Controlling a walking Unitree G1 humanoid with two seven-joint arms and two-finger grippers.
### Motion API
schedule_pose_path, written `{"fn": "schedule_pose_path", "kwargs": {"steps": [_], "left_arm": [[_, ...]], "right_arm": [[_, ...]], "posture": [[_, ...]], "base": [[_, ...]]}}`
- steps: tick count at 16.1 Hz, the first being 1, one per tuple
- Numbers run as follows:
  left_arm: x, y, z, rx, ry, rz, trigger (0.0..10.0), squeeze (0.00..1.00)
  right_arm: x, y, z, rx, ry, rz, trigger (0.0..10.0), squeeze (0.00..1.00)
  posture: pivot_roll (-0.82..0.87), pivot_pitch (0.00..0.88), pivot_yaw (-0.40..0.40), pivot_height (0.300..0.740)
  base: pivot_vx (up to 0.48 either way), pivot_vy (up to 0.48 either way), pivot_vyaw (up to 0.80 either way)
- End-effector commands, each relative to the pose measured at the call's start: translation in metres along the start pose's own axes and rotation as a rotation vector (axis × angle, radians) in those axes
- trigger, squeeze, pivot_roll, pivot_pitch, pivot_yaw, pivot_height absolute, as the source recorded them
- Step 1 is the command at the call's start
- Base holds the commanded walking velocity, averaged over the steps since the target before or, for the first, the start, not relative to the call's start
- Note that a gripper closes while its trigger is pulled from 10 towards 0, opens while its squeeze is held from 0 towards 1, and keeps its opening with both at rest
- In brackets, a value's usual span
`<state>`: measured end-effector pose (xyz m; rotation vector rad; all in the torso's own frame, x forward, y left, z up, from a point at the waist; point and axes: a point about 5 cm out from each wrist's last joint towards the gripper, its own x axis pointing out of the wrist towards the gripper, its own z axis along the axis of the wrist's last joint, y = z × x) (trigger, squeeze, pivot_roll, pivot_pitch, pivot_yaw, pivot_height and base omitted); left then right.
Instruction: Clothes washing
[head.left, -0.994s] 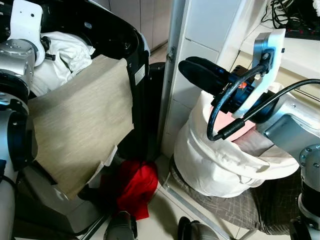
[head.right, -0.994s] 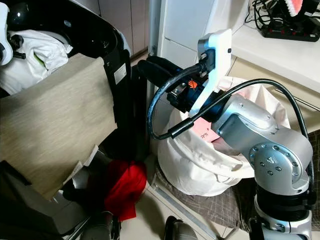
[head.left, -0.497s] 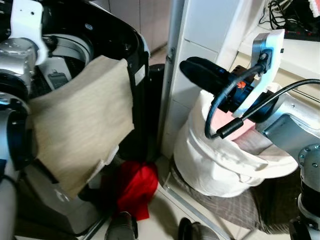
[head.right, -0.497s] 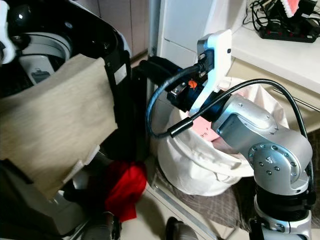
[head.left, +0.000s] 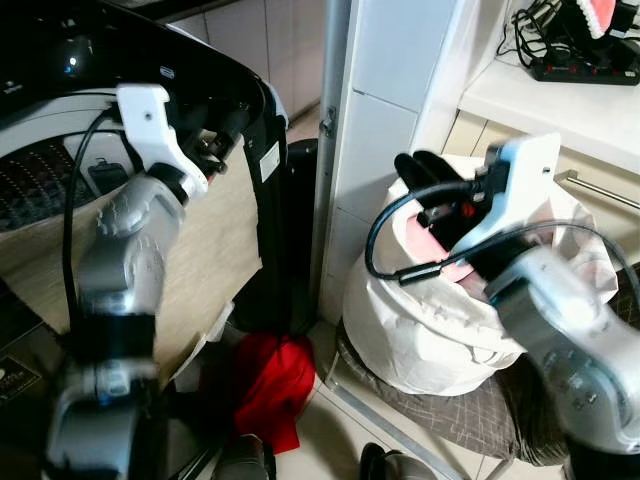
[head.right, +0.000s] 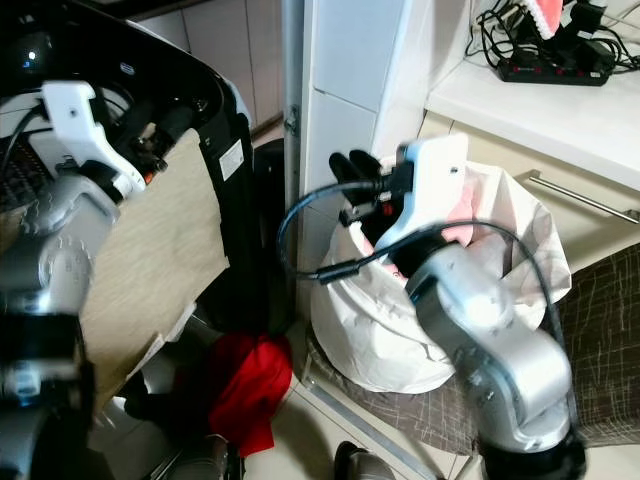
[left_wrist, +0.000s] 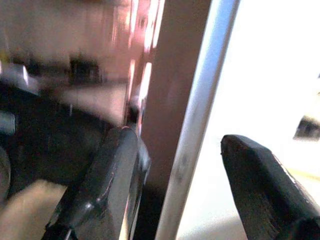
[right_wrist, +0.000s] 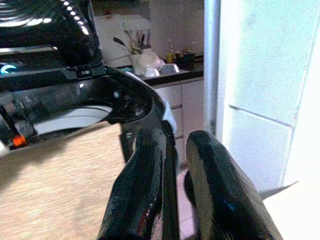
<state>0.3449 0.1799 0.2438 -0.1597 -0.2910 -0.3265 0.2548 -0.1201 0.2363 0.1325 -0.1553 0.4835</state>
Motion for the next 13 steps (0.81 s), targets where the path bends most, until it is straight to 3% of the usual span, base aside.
{"fn": "schedule_pose_path", "kwargs": {"steps": [1, 2, 3, 4, 5, 6, 7, 8, 10, 11, 12, 13], "left_arm": [[-0.004, -0.010, 0.017, 0.035, -0.100, -0.028, 10.0, 0.00], [-0.012, -0.021, 0.014, 0.063, -0.149, -0.033, 10.0, 0.00], [-0.024, -0.033, -0.003, 0.032, -0.056, -0.057, 10.0, 0.00], [-0.044, -0.044, -0.034, 0.070, 0.150, -0.134, 10.0, 0.00], [-0.057, -0.046, -0.053, 0.124, 0.228, -0.175, 10.0, 0.00], [-0.076, -0.046, -0.083, 0.140, 0.335, -0.207, 10.0, 0.00], [-0.092, -0.044, -0.114, 0.103, 0.482, -0.203, 10.0, 0.00], [-0.098, -0.044, -0.125, 0.099, 0.539, -0.199, 10.0, 0.00], [-0.113, -0.045, -0.153, 0.048, 0.634, -0.186, 10.0, 0.00], [-0.116, -0.043, -0.161, 0.089, 0.664, -0.179, 10.0, 0.00], [-0.133, -0.032, -0.190, 0.129, 0.785, -0.088, 10.0, 0.00], [-0.142, -0.030, -0.204, 0.105, 0.848, -0.057, 10.0, 0.00]], "right_arm": [[-0.004, 0.003, 0.002, -0.023, -0.034, 0.000, 10.0, 0.00], [-0.006, 0.002, -0.006, -0.029, -0.030, -0.010, 10.0, 0.00], [-0.010, -0.002, -0.020, -0.070, 0.010, -0.047, 10.0, 0.00], [-0.015, -0.006, -0.039, -0.109, 0.060, -0.097, 10.0, 0.00], [-0.018, -0.008, -0.051, -0.106, 0.091, -0.108, 10.0, 0.00], [-0.024, -0.009, -0.071, -0.071, 0.154, -0.106, 10.0, 0.00], [-0.030, -0.007, -0.091, -0.034, 0.210, -0.088, 10.0, 0.00], [-0.032, -0.004, -0.100, -0.004, 0.237, -0.066, 10.0, 0.00], [-0.042, 0.004, -0.144, 0.069, 0.377, -0.015, 10.0, 0.00], [-0.044, 0.005, -0.156, 0.063, 0.420, -0.011, 10.0, 0.00], [-0.058, 0.004, -0.199, 0.084, 0.578, -0.036, 10.0, 0.00], [-0.067, 0.002, -0.216, 0.110, 0.647, -0.058, 10.0, 0.00]], "posture": [[-0.06, 0.028, 0.013, 0.740], [-0.06, 0.028, 0.013, 0.740], [-0.06, 0.028, 0.012, 0.740], [-0.06, 0.030, 0.012, 0.740], [-0.07, 0.029, 0.014, 0.740], [-0.07, 0.029, 0.014, 0.740], [-0.07, 0.030, 0.018, 0.740], [-0.08, 0.028, 0.021, 0.740], [-0.08, 0.029, 0.018, 0.740], [-0.08, 0.032, 0.020, 0.740], [-0.07, 0.032, 0.013, 0.740], [-0.07, 0.030, 0.009, 0.740]], "base": [[0.000, 0.000, 0.00], [0.000, 0.000, 0.00], [0.000, 0.000, 0.00], [0.000, 0.000, 0.00], [0.000, 0.000, 0.00], [0.000, 0.000, 0.00], [0.000, 0.000, 0.00], [0.000, 0.000, 0.00], [0.000, 0.000, 0.00], [0.000, 0.000, 0.00], [0.000, 0.000, 0.00], [0.000, 0.000, 0.00]]}}
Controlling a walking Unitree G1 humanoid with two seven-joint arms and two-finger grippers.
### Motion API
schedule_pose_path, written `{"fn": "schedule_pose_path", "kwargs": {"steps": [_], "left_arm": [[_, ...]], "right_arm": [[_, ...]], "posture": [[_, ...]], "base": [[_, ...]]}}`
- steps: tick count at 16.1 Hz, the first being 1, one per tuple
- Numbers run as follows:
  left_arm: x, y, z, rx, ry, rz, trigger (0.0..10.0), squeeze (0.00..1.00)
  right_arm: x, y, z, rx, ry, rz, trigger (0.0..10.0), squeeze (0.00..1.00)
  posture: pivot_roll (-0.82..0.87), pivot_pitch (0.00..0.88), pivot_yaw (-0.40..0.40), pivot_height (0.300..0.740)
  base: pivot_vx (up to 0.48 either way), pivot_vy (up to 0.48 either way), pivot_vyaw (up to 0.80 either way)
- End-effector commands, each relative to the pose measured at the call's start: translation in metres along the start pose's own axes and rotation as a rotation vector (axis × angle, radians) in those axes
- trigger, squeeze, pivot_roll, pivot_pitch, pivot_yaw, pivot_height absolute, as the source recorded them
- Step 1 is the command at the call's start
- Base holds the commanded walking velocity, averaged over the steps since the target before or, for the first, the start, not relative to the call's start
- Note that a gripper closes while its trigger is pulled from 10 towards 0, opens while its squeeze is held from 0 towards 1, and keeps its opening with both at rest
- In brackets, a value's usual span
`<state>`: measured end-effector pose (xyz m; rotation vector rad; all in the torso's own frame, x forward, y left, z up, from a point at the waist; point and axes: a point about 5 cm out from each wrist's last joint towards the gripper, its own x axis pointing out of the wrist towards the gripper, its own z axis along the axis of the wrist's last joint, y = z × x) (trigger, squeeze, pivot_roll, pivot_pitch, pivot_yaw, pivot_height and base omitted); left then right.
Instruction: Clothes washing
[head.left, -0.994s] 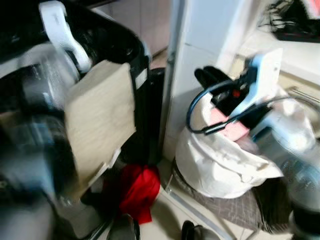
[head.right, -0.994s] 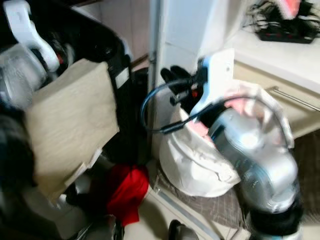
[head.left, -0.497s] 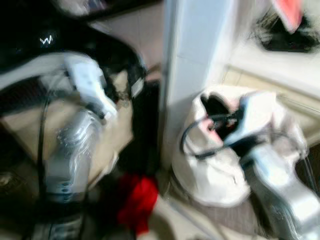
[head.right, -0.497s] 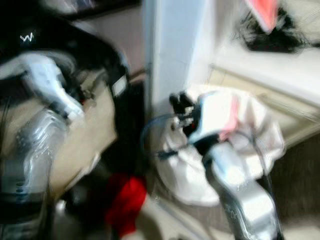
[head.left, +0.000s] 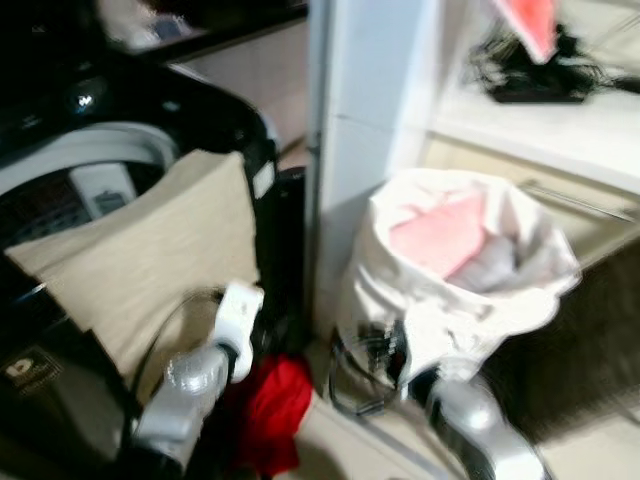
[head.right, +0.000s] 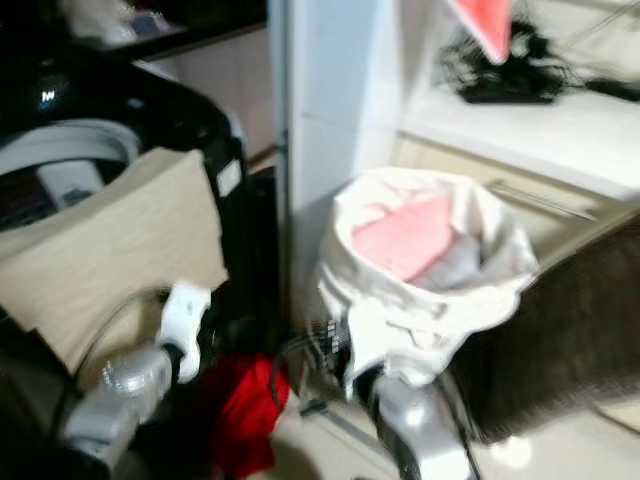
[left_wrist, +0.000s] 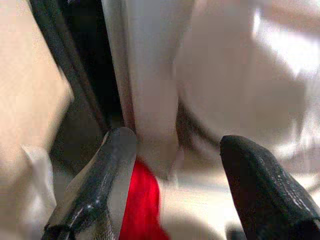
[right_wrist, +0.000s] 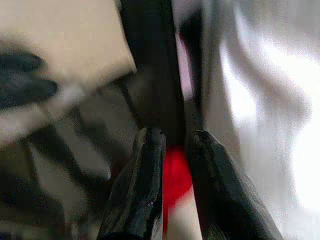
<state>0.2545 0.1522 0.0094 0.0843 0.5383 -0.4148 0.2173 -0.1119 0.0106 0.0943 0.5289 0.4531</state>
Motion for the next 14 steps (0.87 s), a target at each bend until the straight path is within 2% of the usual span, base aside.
{"fn": "schedule_pose_path", "kwargs": {"steps": [1, 3, 6, 8, 10, 14], "left_arm": [[0.005, -0.001, -0.019, 0.023, 0.091, 0.007, 10.0, 0.00], [0.007, -0.008, -0.049, 0.008, 0.226, -0.004, 10.0, 0.00], [0.008, -0.015, -0.071, -0.041, 0.317, 0.024, 10.0, 0.00], [0.010, -0.022, -0.077, 0.005, 0.339, 0.030, 10.0, 0.00], [0.012, -0.028, -0.078, 0.005, 0.341, 0.020, 10.0, 0.00], [0.010, -0.027, -0.088, -0.039, 0.386, 0.053, 10.0, 0.00]], "right_arm": [[0.004, -0.007, -0.019, 0.016, 0.074, -0.030, 10.0, 0.00], [0.006, -0.017, -0.056, 0.074, 0.229, -0.119, 10.0, 0.00], [0.006, -0.026, -0.081, 0.176, 0.320, -0.243, 10.0, 0.00], [0.007, -0.026, -0.087, 0.162, 0.350, -0.256, 10.0, 0.00], [0.011, -0.025, -0.086, 0.153, 0.340, -0.238, 10.0, 0.00], [0.014, -0.021, -0.090, 0.056, 0.379, -0.166, 10.0, 0.00]], "posture": [[-0.06, 0.031, 0.004, 0.740], [-0.07, 0.028, 0.005, 0.740], [-0.07, 0.030, 0.012, 0.740], [-0.08, 0.032, 0.011, 0.740], [-0.08, 0.031, 0.010, 0.740], [-0.08, 0.026, -0.001, 0.740]], "base": [[0.000, 0.000, 0.00], [0.000, 0.000, 0.00], [0.000, 0.000, 0.69], [0.000, 0.000, 0.80], [0.000, 0.000, 0.80], [0.000, 0.000, 0.80]]}}
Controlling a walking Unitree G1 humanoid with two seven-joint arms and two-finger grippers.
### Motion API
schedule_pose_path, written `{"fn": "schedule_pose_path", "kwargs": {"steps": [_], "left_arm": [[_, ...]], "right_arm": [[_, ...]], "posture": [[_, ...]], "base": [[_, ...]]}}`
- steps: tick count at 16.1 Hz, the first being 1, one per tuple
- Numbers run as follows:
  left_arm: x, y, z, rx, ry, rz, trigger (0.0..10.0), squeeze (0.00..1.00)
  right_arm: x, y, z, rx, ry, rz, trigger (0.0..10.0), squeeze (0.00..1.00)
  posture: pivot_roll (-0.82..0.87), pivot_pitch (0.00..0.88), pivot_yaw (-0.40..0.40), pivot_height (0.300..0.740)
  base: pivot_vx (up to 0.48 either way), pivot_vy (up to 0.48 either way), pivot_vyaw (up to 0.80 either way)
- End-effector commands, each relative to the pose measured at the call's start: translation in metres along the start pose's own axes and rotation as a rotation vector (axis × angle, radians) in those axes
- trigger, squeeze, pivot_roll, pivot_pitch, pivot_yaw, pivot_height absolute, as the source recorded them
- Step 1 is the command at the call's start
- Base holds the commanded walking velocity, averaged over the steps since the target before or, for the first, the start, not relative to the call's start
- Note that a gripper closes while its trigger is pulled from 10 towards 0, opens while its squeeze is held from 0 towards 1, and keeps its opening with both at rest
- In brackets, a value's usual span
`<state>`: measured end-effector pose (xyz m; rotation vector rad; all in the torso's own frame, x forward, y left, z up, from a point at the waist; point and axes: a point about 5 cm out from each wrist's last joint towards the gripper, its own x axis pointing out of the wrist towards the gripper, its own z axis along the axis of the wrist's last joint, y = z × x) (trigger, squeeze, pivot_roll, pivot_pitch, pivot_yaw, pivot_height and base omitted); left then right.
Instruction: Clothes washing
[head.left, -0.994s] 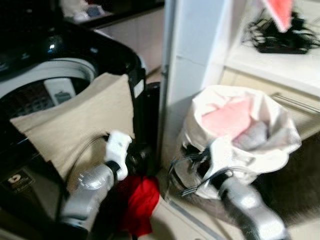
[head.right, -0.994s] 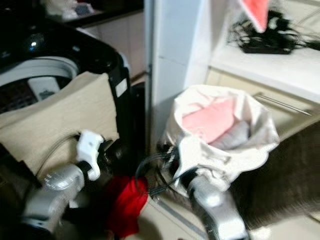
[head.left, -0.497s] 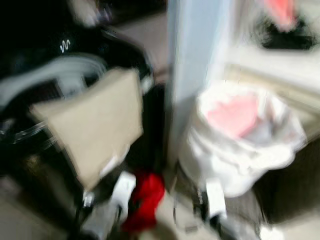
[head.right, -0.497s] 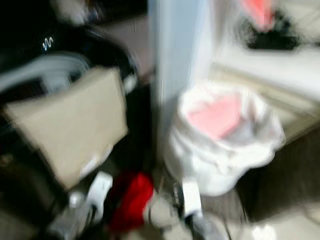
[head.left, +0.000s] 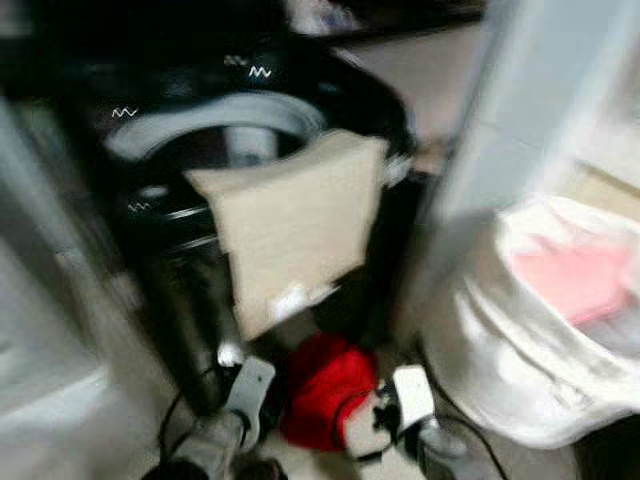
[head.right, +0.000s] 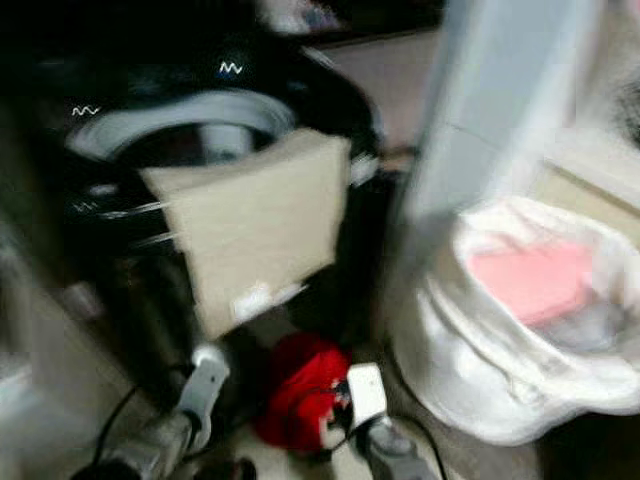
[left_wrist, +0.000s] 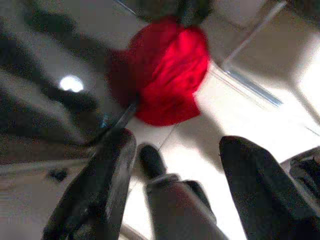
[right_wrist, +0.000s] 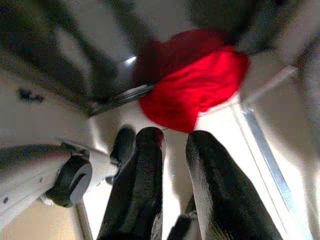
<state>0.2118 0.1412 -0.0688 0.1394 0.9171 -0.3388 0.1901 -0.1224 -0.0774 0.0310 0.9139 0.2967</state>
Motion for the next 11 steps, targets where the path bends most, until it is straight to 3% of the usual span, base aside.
{"fn": "schedule_pose_path", "kwargs": {"steps": [1, 4, 5, 6, 11], "left_arm": [[-0.0001, -0.0007, -0.0047, -0.028, 0.007, 0.012, 10.0, 0.00], [-0.0006, 0.0025, -0.0055, -0.045, 0.001, 0.033, 10.0, 0.00], [-0.0007, 0.0033, -0.0064, -0.052, 0.009, 0.037, 10.0, 0.00], [-0.0006, 0.0039, -0.0062, -0.046, 0.013, 0.043, 10.0, 0.00], [0.0000, 0.0026, -0.0077, -0.050, 0.022, 0.044, 10.0, 0.00]], "right_arm": [[-0.0015, -0.0066, -0.0054, -0.027, 0.026, -0.012, 10.0, 0.00], [-0.0023, -0.0087, -0.0094, -0.011, 0.038, -0.018, 10.0, 0.00], [-0.0026, -0.0110, -0.0099, -0.002, 0.038, -0.036, 10.0, 0.00], [-0.0029, -0.0137, -0.0104, 0.033, 0.037, -0.057, 10.0, 0.00], [-0.0028, -0.0137, -0.0130, 0.008, 0.050, -0.050, 10.0, 0.00]], "posture": [[-0.07, 0.026, -0.010, 0.740], [-0.07, 0.032, -0.021, 0.740], [-0.07, 0.032, -0.021, 0.740], [-0.07, 0.040, -0.021, 0.740], [-0.07, 0.047, -0.014, 0.740]], "base": [[0.000, 0.000, 0.80], [0.000, 0.000, 0.80], [0.000, 0.000, 0.00], [0.000, -0.480, 0.00], [0.000, -0.480, 0.00]]}}
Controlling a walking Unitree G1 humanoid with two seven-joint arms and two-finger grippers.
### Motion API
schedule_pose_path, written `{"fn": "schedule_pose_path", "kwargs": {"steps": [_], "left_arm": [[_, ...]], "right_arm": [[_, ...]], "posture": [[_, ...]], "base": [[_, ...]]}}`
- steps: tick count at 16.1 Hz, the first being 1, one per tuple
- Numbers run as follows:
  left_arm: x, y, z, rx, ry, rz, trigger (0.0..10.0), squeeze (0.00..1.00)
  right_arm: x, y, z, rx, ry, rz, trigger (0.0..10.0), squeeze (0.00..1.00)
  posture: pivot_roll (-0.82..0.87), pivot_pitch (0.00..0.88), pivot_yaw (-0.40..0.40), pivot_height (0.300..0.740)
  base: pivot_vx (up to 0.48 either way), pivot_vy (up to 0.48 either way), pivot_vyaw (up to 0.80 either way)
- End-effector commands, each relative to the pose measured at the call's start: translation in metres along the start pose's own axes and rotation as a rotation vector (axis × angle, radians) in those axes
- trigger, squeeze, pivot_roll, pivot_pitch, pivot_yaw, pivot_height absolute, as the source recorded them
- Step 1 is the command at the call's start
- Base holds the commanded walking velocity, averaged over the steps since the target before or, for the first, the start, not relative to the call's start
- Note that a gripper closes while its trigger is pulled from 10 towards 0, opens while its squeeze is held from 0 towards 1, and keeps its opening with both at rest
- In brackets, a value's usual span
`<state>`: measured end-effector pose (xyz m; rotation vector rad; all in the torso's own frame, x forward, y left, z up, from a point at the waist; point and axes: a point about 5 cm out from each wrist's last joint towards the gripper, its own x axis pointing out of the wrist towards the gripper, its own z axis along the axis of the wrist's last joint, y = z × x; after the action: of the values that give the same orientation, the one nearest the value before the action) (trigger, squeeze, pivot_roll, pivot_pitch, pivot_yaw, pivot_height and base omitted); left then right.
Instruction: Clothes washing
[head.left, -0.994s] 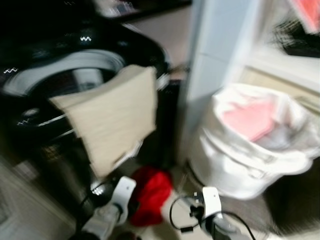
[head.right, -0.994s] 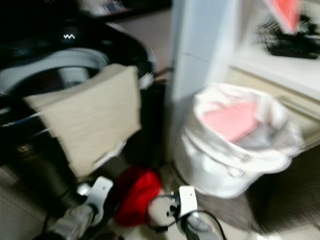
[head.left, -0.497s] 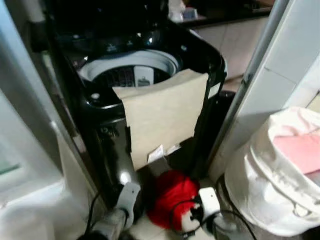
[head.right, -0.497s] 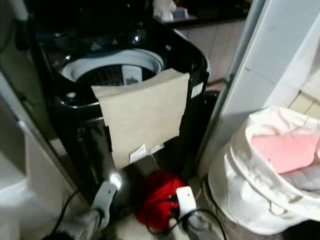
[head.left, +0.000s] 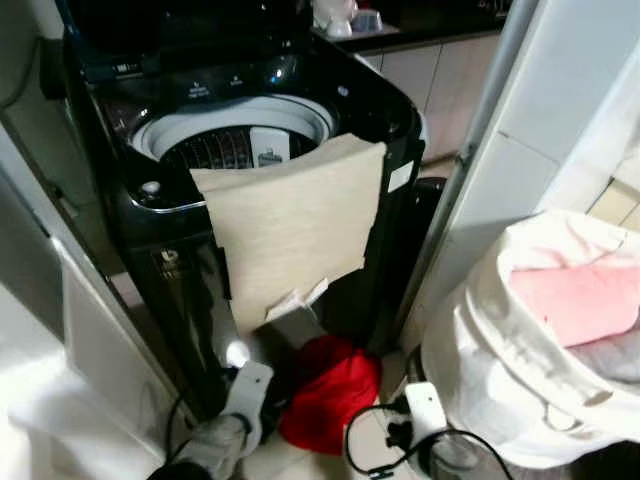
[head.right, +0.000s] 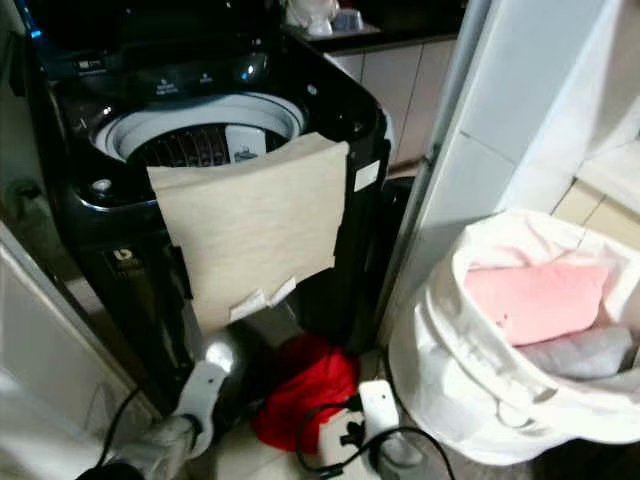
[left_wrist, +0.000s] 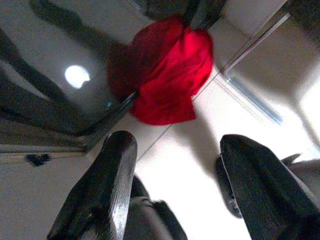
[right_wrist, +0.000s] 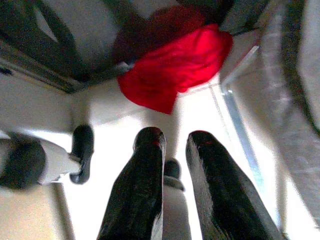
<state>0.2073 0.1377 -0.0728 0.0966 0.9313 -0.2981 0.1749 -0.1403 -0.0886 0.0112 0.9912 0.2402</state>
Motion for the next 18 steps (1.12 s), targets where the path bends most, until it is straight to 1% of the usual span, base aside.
{"fn": "schedule_pose_path", "kwargs": {"steps": [1, 3, 5, 8, 10, 12, 14, 18], "left_arm": [[-0.001, 0.008, -0.002, 0.006, 0.014, 0.028, 10.0, 0.00], [-0.002, 0.009, -0.003, -0.009, 0.015, 0.041, 10.0, 0.00], [-0.002, 0.011, -0.004, -0.009, 0.019, 0.047, 10.0, 0.00], [-0.004, 0.015, -0.011, -0.019, 0.040, 0.064, 10.0, 0.00], [-0.005, 0.018, -0.015, -0.029, 0.054, 0.083, 10.0, 0.00], [-0.005, 0.019, -0.016, -0.046, 0.046, 0.092, 10.0, 0.00], [-0.006, 0.019, -0.016, -0.016, 0.052, 0.081, 10.0, 0.00], [-0.005, 0.018, -0.016, -0.010, 0.057, 0.073, 10.0, 0.00]], "right_arm": [[0.001, 0.002, 0.008, -0.016, -0.025, 0.006, 10.0, 0.00], [0.002, 0.002, 0.009, -0.035, -0.020, 0.018, 10.0, 0.00], [0.002, 0.005, 0.008, -0.089, -0.007, 0.055, 10.0, 0.00], [0.002, 0.009, 0.007, -0.085, -0.003, 0.081, 10.0, 0.00], [0.003, 0.011, 0.005, -0.061, 0.002, 0.077, 10.0, 0.00], [0.003, 0.014, 0.000, -0.056, 0.013, 0.089, 10.0, 0.00], [0.002, 0.013, -0.002, -0.041, 0.020, 0.080, 10.0, 0.00], [0.002, 0.011, -0.006, -0.033, 0.033, 0.068, 10.0, 0.00]], "posture": [[-0.07, 0.047, -0.014, 0.740], [-0.07, 0.047, -0.015, 0.740], [-0.06, 0.047, -0.016, 0.740], [-0.06, 0.044, -0.016, 0.740], [-0.06, 0.040, -0.016, 0.740], [-0.06, 0.040, -0.016, 0.740], [-0.06, 0.039, -0.013, 0.740], [-0.06, 0.038, -0.011, 0.740]], "base": [[0.000, -0.480, 0.00], [0.000, -0.480, 0.00], [0.000, -0.480, 0.00], [0.000, -0.480, 0.80], [0.000, 0.000, 0.00], [0.000, 0.000, 0.00], [0.000, 0.000, 0.00], [0.000, 0.000, 0.00]]}}
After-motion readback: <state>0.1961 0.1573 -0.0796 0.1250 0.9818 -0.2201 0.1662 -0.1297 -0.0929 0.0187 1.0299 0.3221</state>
